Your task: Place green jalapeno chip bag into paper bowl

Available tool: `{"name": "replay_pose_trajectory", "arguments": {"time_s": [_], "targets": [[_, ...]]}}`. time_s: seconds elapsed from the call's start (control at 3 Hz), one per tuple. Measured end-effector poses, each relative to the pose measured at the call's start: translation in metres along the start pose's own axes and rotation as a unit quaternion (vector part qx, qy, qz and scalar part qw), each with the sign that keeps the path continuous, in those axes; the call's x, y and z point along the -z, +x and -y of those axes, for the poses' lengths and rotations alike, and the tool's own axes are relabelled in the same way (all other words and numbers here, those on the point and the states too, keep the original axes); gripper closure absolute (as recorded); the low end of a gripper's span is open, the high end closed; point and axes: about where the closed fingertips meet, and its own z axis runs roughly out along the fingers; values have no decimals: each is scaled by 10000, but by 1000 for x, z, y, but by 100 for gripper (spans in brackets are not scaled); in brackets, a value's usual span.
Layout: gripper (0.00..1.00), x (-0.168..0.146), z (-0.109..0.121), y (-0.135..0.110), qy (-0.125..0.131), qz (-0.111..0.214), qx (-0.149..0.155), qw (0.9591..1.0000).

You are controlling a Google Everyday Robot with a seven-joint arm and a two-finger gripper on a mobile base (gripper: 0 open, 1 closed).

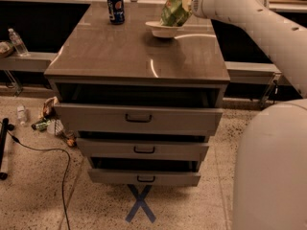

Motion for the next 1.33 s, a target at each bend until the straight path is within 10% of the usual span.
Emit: {"name": "replay_pose_trajectory", "arguments": {"time_s": [1.33], "targets": [[0, 50, -24, 13, 56, -91, -138, 9998]]}}
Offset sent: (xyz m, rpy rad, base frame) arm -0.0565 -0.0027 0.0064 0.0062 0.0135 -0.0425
